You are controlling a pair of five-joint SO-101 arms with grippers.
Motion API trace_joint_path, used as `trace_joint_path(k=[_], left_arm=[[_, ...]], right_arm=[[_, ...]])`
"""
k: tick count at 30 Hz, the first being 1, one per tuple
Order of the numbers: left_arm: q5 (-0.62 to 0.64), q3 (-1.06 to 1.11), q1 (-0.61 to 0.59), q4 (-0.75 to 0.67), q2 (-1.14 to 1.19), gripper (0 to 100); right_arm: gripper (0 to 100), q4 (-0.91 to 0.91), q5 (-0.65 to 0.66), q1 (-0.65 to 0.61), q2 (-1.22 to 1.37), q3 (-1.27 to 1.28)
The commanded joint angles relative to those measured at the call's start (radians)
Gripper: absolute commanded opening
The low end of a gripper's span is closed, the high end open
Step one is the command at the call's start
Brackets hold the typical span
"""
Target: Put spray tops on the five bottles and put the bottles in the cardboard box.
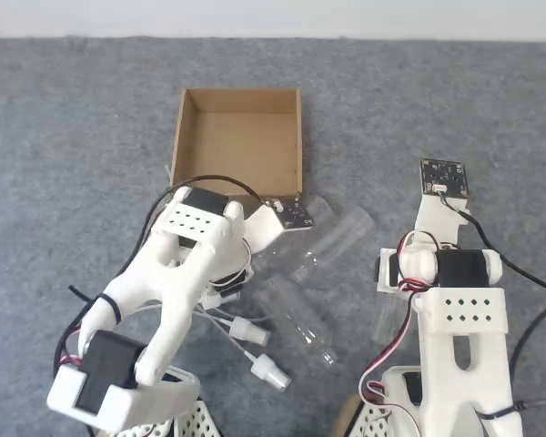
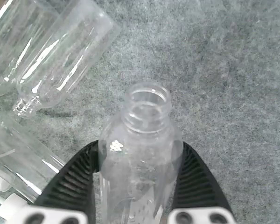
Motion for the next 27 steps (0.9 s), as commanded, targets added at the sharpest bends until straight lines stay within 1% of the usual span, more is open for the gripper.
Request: trace_joint_path(k=[1,4,8,12,17,23,27], left_arm=[[0.017,-0.045,0.003,0.060,-0.008,7],[0.017,-0.012,-0.005,0.032,-0.012,11],[0.017,0.071,0.003,-0.086,-0.008,13],[0.017,0.125,-0.005,-0.180,-0.006,13],[0.017,0.154,-0.005,-0.222,-0.006,13],[0.020,0.206,-0.005,-0.307,-0.006,12],[0.018,0.243,0.003,-0.316,-0.006,7]], right_arm=[[2.6,-0.015,0.018,0.015,-0.035,-0.009],[2.7,-0.016,0.018,0.015,-0.035,-0.009],[2.7,-0.016,0.018,0.015,-0.035,-0.009],[2.7,-0.015,0.018,0.015,-0.035,-0.009],[2.7,-0.016,0.018,0.015,-0.033,-0.008],[2.5,-0.015,0.018,0.015,-0.033,-0.008],[2.5,-0.016,0.018,0.015,-0.031,-0.008]])
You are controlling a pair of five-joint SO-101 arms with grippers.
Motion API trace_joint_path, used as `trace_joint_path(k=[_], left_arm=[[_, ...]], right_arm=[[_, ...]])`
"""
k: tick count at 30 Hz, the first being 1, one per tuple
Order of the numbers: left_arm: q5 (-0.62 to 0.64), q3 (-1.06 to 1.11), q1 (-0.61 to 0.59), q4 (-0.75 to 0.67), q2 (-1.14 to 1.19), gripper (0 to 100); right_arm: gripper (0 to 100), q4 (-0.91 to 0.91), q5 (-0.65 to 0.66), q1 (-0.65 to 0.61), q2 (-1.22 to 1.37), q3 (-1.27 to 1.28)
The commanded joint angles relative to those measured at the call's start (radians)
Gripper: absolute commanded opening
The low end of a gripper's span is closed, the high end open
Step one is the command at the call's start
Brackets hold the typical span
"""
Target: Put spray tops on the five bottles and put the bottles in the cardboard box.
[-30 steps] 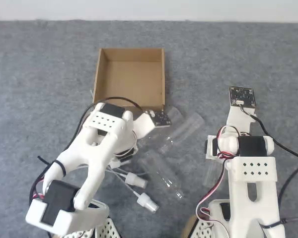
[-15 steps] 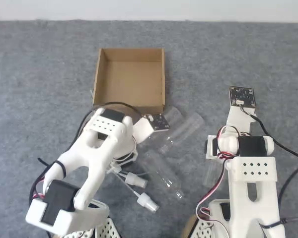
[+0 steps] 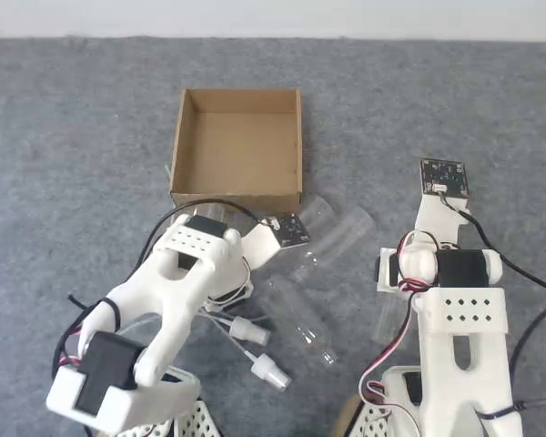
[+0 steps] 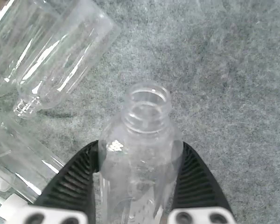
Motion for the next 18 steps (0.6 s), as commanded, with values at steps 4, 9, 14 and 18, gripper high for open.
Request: trace_joint_path(k=[4,9,14,18], left_arm=[[0.009,0.012,0.002,0.000,-0.006,3],[0.015,-0.073,-0.005,0.114,-0.017,1],[0.081,-0.219,-0.003,0.255,-0.020,1],[0.126,-0.315,0.003,0.347,-0.094,1]], right_arm=[[2.5,-0.013,0.018,0.015,-0.031,-0.008],[2.5,-0.012,0.018,0.015,-0.033,-0.008],[2.4,-0.007,0.018,0.015,-0.033,-0.008],[2.4,-0.007,0.018,0.015,-0.035,-0.008]])
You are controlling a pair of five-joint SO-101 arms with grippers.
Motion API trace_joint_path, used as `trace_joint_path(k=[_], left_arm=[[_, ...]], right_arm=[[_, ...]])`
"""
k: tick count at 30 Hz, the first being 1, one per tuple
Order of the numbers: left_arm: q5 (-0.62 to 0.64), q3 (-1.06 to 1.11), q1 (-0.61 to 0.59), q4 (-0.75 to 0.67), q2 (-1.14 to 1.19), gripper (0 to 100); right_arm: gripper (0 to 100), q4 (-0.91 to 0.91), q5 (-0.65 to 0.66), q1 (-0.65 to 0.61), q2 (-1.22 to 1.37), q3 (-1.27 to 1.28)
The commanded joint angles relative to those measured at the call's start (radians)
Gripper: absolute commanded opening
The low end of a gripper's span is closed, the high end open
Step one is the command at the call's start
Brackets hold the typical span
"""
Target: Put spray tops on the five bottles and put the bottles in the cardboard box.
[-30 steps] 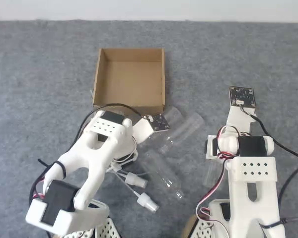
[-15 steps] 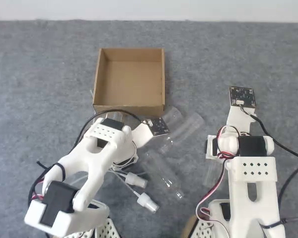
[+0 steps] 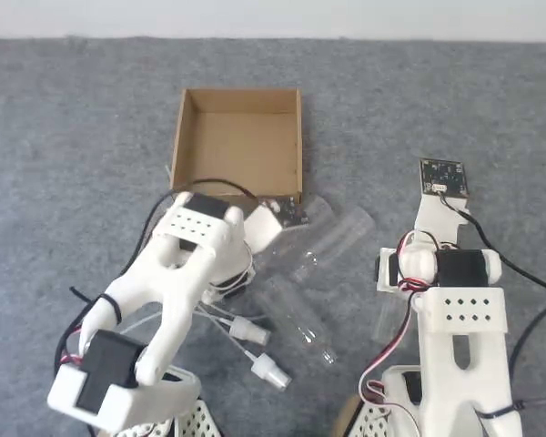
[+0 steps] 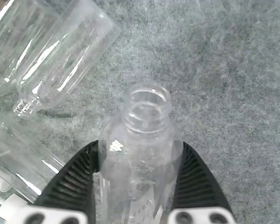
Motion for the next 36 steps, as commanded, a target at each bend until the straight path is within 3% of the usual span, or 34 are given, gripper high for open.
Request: trace_joint_path(k=[1,11,20,26,36], left_arm=[[0.058,-0.142,0.000,0.109,-0.127,1],[0.149,-0.282,-0.009,0.262,-0.446,1],[0.318,-0.366,-0.009,0.270,-0.597,1],[0.486,-0.372,-0.009,0.269,-0.692,1],[0.632,-0.372,-0.008,0.258,-0.845,1]], right_arm=[[2.4,-0.007,0.018,0.015,-0.035,-0.008],[2.4,-0.013,0.018,0.008,-0.035,-0.008],[2.4,-0.005,0.020,0.015,-0.048,-0.017],[2.4,-0.004,0.020,0.013,-0.236,-0.009],[2.4,-0.010,0.020,0.007,-0.473,0.034]])
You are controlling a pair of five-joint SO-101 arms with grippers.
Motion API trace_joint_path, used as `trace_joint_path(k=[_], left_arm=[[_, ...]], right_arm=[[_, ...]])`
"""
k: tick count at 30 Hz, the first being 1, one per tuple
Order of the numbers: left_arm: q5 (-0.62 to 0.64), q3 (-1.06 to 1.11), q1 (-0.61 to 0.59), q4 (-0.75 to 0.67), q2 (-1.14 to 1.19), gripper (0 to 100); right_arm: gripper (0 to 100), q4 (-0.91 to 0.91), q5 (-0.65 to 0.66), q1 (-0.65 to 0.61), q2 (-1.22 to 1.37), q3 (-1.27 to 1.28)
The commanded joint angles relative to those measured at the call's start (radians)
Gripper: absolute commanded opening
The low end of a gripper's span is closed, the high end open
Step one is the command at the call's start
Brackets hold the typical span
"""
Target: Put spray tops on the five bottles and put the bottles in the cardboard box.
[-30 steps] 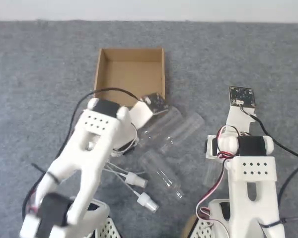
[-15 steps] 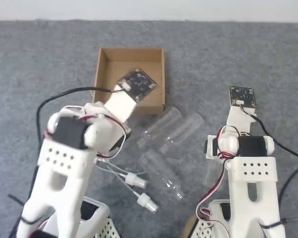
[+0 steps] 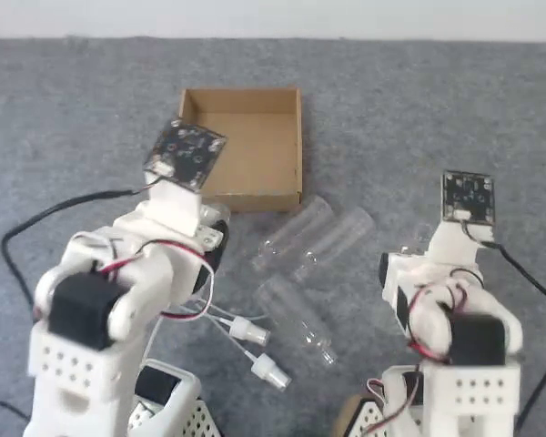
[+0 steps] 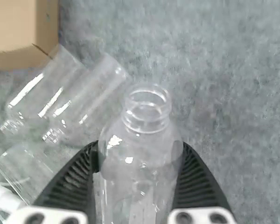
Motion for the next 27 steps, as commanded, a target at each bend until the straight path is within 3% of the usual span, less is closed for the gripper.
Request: trace_joint_path(k=[1,6,27], left_arm=[[0.063,-0.054,-0.008,-0.012,-0.084,1],[0.120,-0.054,-0.009,-0.038,-0.150,1],[0.242,-0.053,-0.009,-0.161,-0.433,1]], right_arm=[[2.4,-0.013,0.020,0.007,-0.076,-0.006],[2.4,-0.015,0.020,-0.007,-0.133,-0.006],[2.4,-0.004,0.020,-0.315,-0.493,-0.005]])
